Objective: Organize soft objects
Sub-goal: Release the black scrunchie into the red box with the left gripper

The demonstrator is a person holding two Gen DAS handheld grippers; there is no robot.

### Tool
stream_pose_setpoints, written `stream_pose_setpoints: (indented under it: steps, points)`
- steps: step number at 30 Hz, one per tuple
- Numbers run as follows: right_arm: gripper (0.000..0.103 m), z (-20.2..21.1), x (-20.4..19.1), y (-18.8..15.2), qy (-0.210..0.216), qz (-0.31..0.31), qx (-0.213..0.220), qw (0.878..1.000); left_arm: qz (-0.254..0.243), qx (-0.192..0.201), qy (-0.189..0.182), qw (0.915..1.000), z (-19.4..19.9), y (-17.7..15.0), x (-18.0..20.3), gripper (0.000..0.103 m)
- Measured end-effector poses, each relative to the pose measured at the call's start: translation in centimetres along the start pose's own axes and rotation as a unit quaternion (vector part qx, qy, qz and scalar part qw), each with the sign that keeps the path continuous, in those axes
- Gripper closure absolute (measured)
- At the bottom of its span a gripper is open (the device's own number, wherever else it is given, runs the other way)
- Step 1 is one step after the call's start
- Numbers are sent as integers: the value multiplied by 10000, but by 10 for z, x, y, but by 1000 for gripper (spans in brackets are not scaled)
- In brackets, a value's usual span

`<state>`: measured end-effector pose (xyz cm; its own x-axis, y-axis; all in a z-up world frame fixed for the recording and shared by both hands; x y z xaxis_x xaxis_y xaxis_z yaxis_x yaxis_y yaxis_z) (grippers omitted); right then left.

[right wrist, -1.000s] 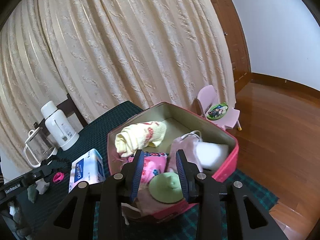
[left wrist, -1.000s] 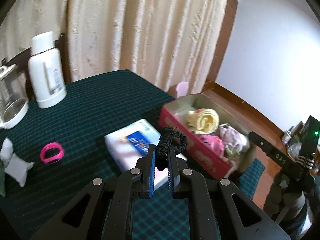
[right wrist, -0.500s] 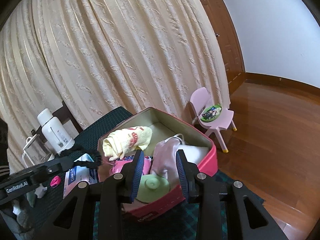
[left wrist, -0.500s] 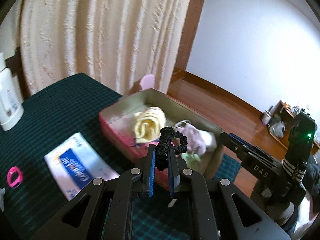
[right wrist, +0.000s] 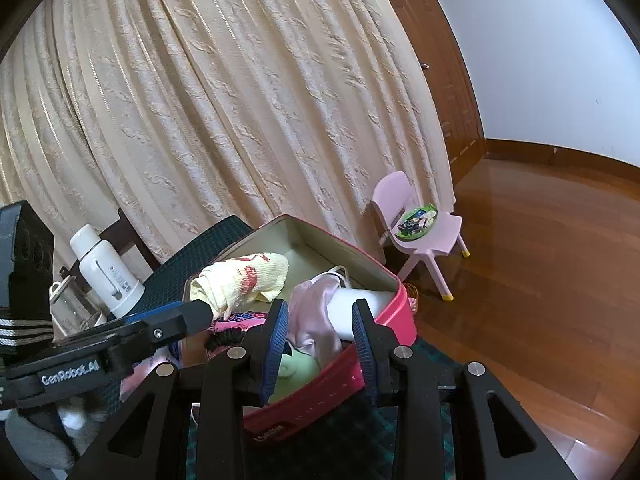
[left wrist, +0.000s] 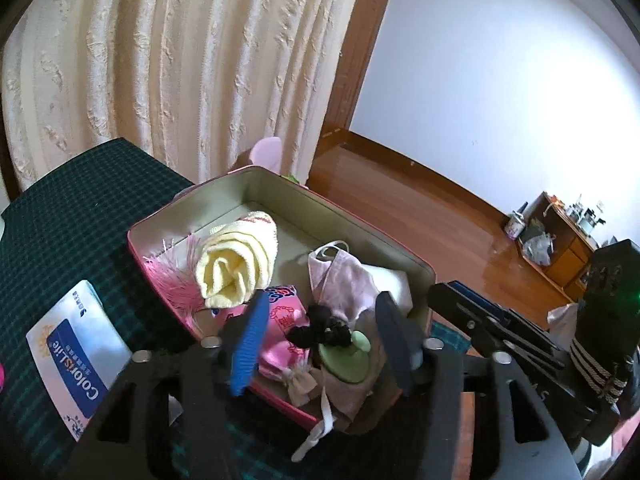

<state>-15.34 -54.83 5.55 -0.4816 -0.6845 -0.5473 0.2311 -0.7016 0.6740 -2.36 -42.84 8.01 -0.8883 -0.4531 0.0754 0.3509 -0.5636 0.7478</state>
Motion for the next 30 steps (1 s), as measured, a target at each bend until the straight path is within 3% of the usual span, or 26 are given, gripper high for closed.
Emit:
stream_pose_setpoints:
  steps: [10,14,30]
  points:
    - [67,1,-10,-4,92,109,-40,9999,162,-26,272,9995,18,-16,-17,46]
    - [60,2,-19,-7,160,172,-36,9997,297,6,360,9989,29,-23,-25,45]
    - [53,-5,-70,-33,523,628,-346,9961,831,200,968,9916,84,-56,-72,38]
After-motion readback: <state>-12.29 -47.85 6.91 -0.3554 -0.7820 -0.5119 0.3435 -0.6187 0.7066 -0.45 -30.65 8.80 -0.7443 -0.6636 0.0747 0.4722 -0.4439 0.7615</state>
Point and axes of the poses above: each gripper's, at about its wrist camera, not at the fingertips, and z roughly against the way its jaws point, x to its right, y to its top, the point moved 3 cm from there along -z, roughly the way its jaws point, and after that the axes turned 13 degrees about -z, right-handed, at the moved point
